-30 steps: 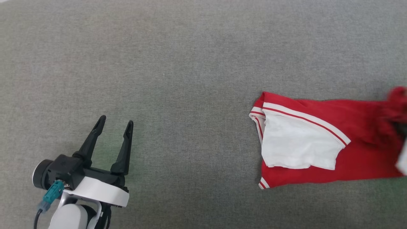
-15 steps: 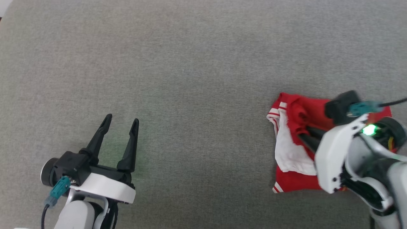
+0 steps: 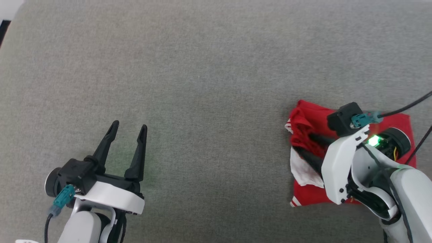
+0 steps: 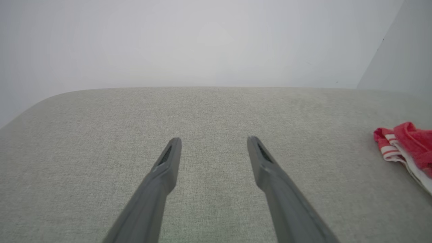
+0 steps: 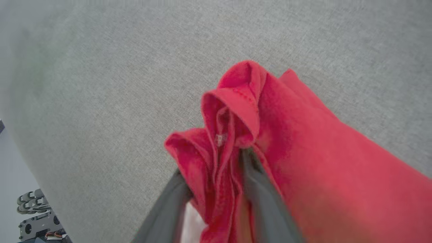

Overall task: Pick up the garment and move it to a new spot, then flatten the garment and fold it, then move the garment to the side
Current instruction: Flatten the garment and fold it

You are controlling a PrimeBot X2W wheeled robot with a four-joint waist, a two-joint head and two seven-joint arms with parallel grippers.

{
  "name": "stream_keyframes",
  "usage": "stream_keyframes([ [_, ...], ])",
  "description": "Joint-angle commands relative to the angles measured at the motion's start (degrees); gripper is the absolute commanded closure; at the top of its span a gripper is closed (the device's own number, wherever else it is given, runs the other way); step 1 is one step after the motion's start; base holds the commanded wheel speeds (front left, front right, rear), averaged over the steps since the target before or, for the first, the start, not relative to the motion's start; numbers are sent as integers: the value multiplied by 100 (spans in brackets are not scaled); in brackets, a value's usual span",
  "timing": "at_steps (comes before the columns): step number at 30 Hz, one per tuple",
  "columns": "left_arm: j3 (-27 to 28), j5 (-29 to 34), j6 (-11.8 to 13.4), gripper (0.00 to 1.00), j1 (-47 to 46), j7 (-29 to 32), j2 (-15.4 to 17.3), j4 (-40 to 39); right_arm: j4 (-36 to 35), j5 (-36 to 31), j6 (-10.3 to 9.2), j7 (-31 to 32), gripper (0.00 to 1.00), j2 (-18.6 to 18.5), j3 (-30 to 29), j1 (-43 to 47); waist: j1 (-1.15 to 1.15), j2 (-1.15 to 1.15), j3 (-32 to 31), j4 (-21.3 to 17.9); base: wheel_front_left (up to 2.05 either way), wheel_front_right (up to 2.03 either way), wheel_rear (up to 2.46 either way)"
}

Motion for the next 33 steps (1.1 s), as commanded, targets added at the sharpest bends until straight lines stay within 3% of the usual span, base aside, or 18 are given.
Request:
stream_keyframes([
  [1,5,-41,15,0,55,-29,33,8,5,26,-5,-97,0,-10,-25,-55,0,0,-83,-64,0,0,0],
  [8,52,-143,15,0,194,-29,123,115,179,299,-4,-781,0,-92,-329,-68,0,0,-438,-345,0,0,0],
  [16,49,-285,15,0,287,-29,114,392,1238,464,-4,-2672,0,-516,-343,-3,0,0,-795,-624,0,0,0],
  [22,182,-421,15,0,405,-29,97,624,2186,373,-4,-4241,0,-484,-366,16,0,0,-1081,-828,0,0,0],
  [28,398,-529,15,0,602,-29,100,684,2668,204,-4,-5201,0,-365,-450,110,0,0,-1296,-942,0,0,0],
  [33,566,-566,15,0,845,-29,124,536,2642,-1,-4,-5534,0,-200,-606,393,0,0,-1408,-968,0,0,0],
])
